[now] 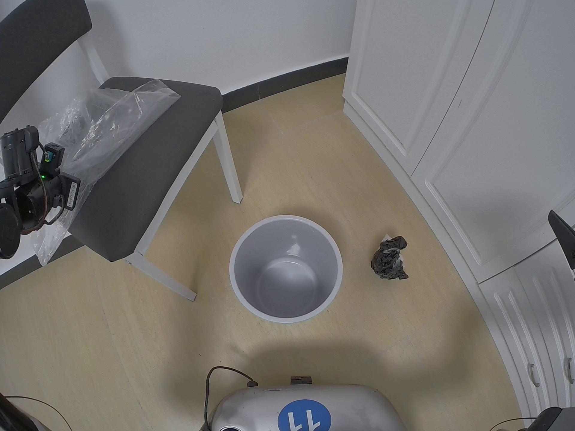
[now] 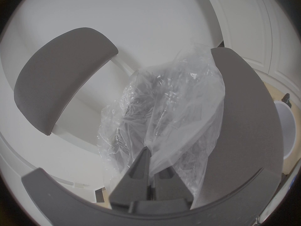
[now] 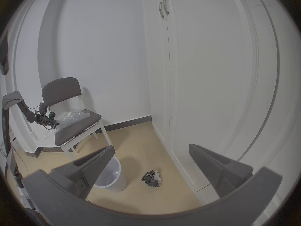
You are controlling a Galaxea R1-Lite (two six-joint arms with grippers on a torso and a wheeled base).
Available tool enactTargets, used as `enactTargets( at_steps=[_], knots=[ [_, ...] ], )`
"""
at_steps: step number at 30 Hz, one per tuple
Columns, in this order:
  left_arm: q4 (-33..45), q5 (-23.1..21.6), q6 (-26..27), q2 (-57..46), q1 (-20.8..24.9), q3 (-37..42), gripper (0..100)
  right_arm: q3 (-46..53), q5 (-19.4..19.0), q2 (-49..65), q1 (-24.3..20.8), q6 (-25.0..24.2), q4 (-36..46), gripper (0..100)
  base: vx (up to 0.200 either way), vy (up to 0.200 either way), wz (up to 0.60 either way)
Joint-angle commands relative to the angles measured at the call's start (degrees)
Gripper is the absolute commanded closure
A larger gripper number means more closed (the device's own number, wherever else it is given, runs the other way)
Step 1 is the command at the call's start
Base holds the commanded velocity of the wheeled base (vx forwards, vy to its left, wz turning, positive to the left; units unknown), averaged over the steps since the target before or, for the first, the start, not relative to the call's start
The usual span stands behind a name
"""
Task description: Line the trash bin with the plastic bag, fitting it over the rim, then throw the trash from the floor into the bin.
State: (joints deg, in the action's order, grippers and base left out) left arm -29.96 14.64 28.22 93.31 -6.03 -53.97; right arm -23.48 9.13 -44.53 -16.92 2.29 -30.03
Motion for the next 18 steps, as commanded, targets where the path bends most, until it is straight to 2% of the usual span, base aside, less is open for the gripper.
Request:
enactTargets(
  at_steps=[1, 3, 6, 8, 11, 16, 18],
  knots=[
    [-0.1, -0.1, -0.1, -1.7, 0.1, 1.3, 100, -0.2, 0.0, -0.2, 0.0, 0.1, -0.1, 0, 0.000, 0.000, 0.00],
    [-0.1, -0.2, -0.1, -2.4, 0.1, 1.8, 100, -0.2, 0.0, -0.1, 0.0, 0.1, -0.1, 0, 0.000, 0.000, 0.00],
    [-1.2, -0.2, -3.1, -4.4, 1.1, 4.3, 100, -0.3, 0.1, 0.4, 0.0, 0.2, -0.3, 0, 0.000, 0.000, 0.00],
    [-3.9, -0.2, -8.1, -6.9, 3.3, 8.7, 100, -0.6, 0.1, 1.4, 0.0, 0.6, -0.1, 0, 0.000, 0.000, 0.00],
    [-6.9, -0.3, -11.3, -9.3, 4.7, 13.5, 100, -0.7, 0.0, 1.8, 0.0, 1.4, 0.0, 0, 0.000, 0.000, 0.00],
    [-9.8, -0.1, -12.5, -10.4, 5.1, 19.1, 100, -0.4, 0.1, 1.5, 0.0, 1.7, 0.1, 0, 0.000, 0.000, 0.00],
    [-12.0, 0.0, -15.7, -10.5, 4.8, 22.2, 100, -0.2, 0.2, 1.4, 0.0, 1.7, 0.1, 0, 0.000, 0.000, 0.00]
  ],
)
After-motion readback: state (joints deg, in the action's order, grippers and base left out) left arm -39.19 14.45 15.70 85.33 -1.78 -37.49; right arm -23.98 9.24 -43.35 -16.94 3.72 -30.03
